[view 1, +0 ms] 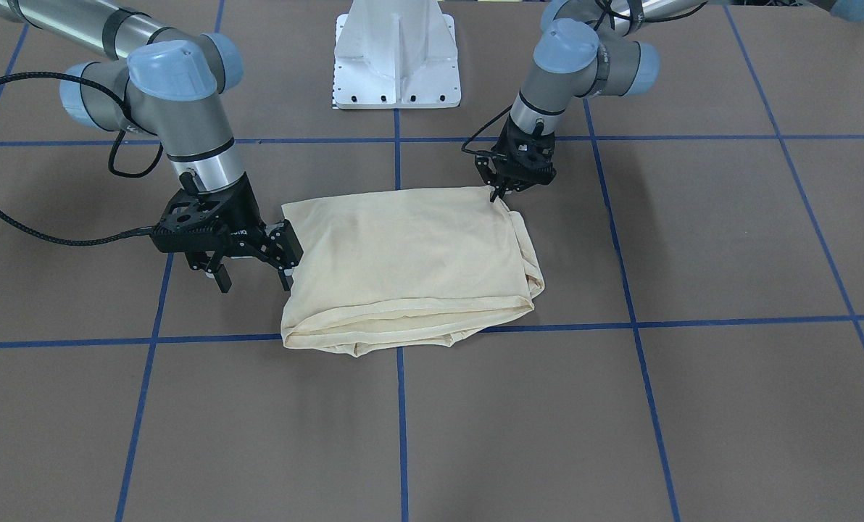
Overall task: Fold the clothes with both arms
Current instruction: 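Lower the left gripper to the folded shirt's side edge nearest the robot, then grasp the shirt edge with the left gripper and drag it away from the robot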
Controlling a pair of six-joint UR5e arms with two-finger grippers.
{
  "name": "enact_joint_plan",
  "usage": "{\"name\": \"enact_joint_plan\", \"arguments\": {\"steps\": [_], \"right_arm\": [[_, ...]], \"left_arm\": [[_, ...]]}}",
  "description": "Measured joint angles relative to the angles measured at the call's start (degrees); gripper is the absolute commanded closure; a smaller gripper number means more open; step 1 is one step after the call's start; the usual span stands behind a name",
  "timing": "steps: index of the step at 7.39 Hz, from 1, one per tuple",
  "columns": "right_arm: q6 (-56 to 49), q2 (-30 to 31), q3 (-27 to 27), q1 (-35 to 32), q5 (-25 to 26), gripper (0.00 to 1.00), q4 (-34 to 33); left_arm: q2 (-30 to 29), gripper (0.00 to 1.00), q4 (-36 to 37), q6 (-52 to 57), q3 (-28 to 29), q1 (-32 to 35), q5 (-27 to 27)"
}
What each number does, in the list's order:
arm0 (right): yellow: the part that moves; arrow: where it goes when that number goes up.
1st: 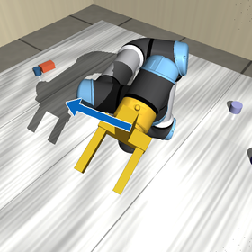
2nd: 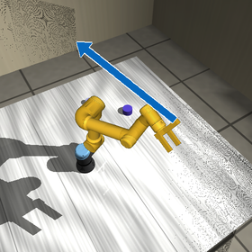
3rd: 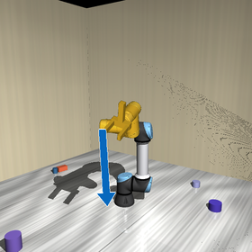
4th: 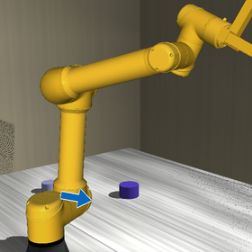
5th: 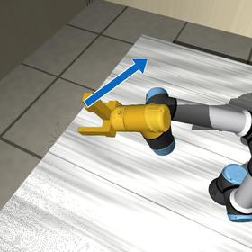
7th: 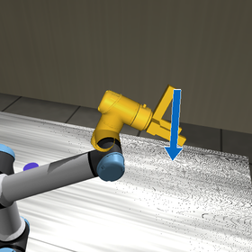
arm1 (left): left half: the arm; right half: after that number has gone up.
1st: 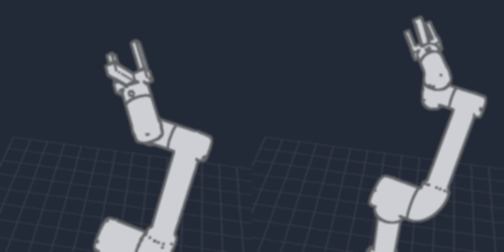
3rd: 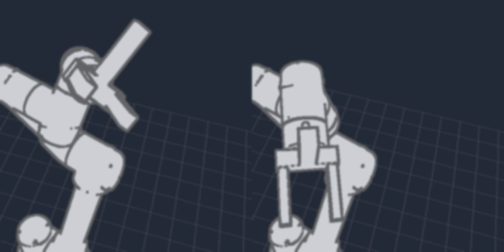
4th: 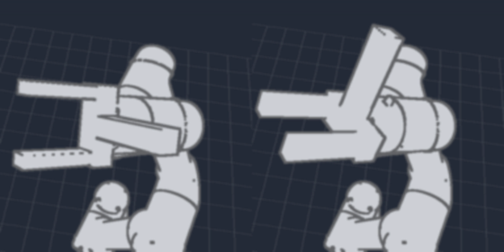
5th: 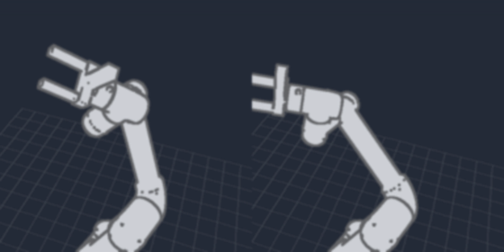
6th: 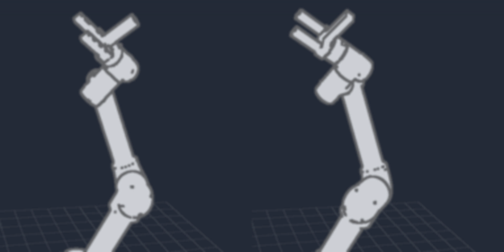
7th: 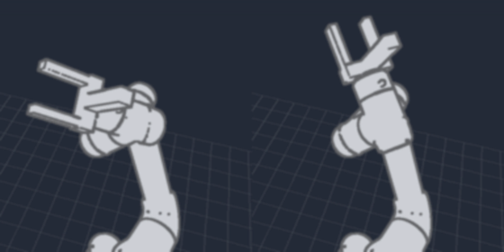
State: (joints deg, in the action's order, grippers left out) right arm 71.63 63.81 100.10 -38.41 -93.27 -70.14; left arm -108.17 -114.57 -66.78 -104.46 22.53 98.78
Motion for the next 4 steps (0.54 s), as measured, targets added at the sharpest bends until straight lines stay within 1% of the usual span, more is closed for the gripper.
{"name": "enact_joint_plan", "arguments": {"steps": [2,4], "right_arm": [[0.0,0.0,0.0,0.2,0.0,0.00,0.0],[0.0,-0.1,-0.2,0.6,0.0,0.00,0.0]], "left_arm": [[0.1,1.00,0.3,0.2,-0.5,-0.2,-0.1],[0.0,1.00,1.1,1.6,-0.2,1.1,-1.2]]}}
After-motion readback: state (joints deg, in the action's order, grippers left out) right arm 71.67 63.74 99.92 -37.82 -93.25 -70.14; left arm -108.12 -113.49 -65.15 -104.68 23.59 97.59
